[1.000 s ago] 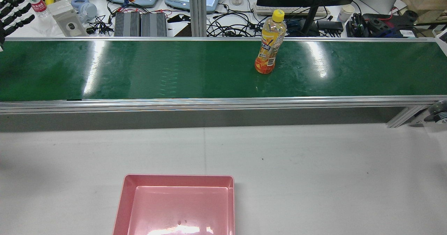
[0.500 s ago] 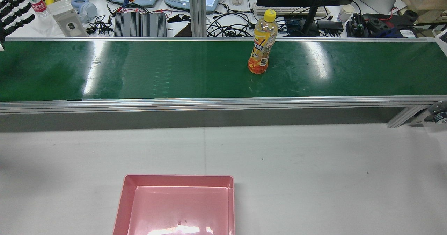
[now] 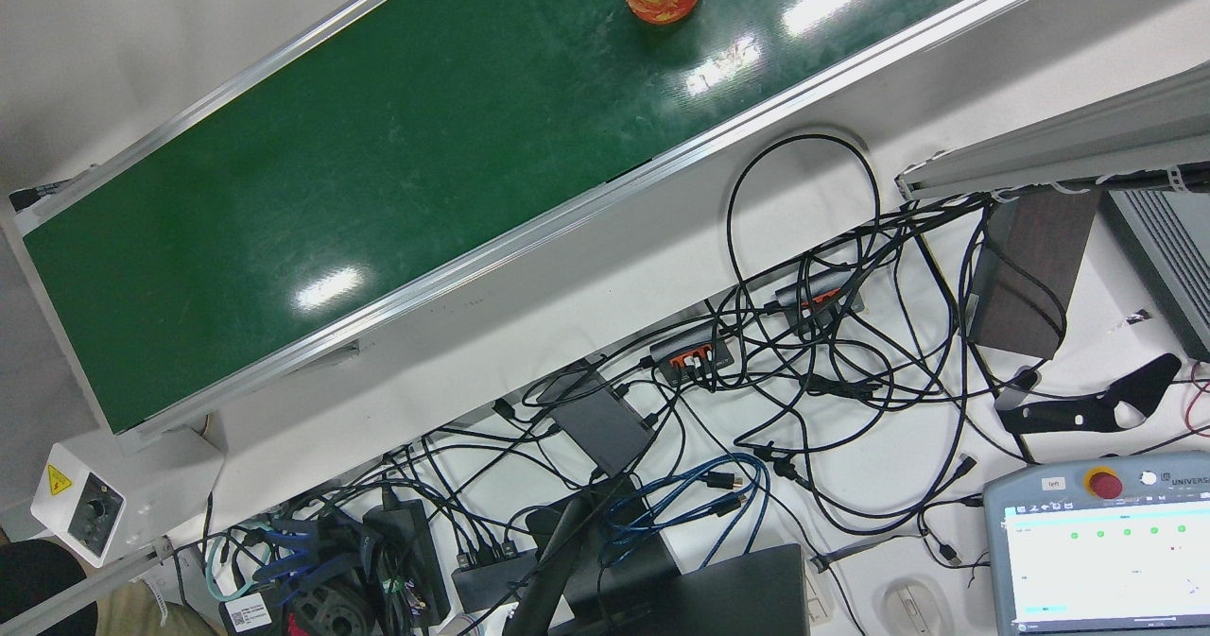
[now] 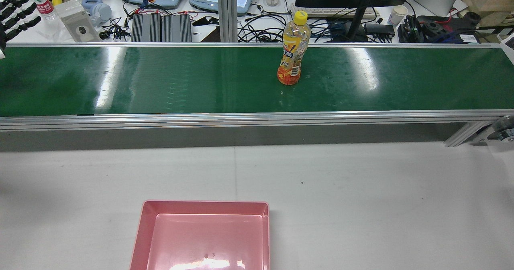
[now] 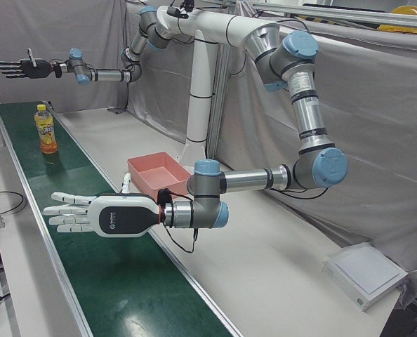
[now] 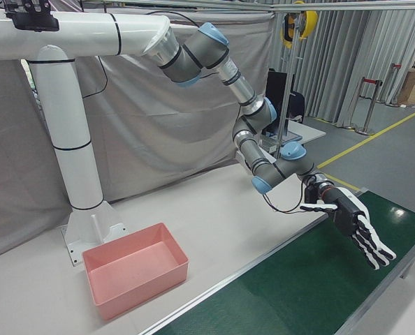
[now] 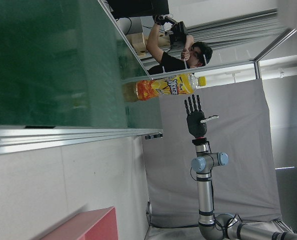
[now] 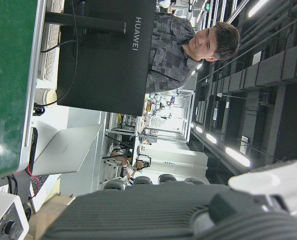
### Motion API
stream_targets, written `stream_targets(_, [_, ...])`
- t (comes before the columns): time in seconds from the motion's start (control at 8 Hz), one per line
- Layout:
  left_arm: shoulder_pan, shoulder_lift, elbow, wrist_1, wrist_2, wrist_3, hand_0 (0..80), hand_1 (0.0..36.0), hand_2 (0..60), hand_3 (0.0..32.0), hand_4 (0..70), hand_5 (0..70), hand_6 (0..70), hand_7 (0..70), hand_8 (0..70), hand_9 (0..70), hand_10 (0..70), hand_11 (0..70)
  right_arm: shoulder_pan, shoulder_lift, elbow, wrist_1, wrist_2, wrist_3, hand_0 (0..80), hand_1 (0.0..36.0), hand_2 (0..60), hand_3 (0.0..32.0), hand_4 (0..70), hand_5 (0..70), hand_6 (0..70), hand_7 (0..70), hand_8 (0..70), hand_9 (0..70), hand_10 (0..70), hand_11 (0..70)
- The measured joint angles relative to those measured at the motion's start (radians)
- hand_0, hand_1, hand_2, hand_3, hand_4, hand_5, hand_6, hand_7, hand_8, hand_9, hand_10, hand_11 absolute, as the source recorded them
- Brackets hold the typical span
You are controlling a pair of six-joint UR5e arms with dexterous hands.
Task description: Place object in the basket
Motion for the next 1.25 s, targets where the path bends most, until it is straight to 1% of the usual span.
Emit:
stream_targets(0.5, [0.019,-0.004,0.002,0.004,0.0,0.001,58.4,6.4,0.0,3.0,8.9,11.6,0.0,0.0,2.2,1.7,3.4,6.5,0.0,0.0,0.0,0.001,0.0,0.0,0.0,0.0,0.0,0.0,0.0,0.0,0.0,0.0,0.0,0.0,0.0,0.0])
stream_targets(0.88, [0.028,-0.005,0.002,0.006,0.0,0.0,58.2,6.1,0.0,3.6,9.1,10.6,0.0,0.0,2.2,1.8,3.3,6.4,0.0,0.0,0.0,0.001,0.0,0.0,0.0,0.0,0.0,0.0,0.0,0.0,0.0,0.0,0.0,0.0,0.0,0.0])
stream_targets(1.12, [0.029,-0.005,0.003,0.006,0.0,0.001,58.0,5.0,0.0,3.2,9.2,10.9,0.0,0.0,2.8,2.5,3.9,7.1,0.0,0.0,0.0,0.001,0.0,0.0,0.0,0.0,0.0,0.0,0.0,0.0,0.0,0.0,0.0,0.0,0.0,0.0])
stream_targets(1.25, [0.029,-0.006,0.003,0.008,0.0,0.008,57.9,5.0,0.0,3.2,9.1,11.2,0.0,0.0,3.0,2.7,3.8,7.1,0.0,0.0,0.0,0.001,0.0,0.0,0.0,0.0,0.0,0.0,0.0,0.0,0.0,0.0,0.0,0.0,0.0,0.0])
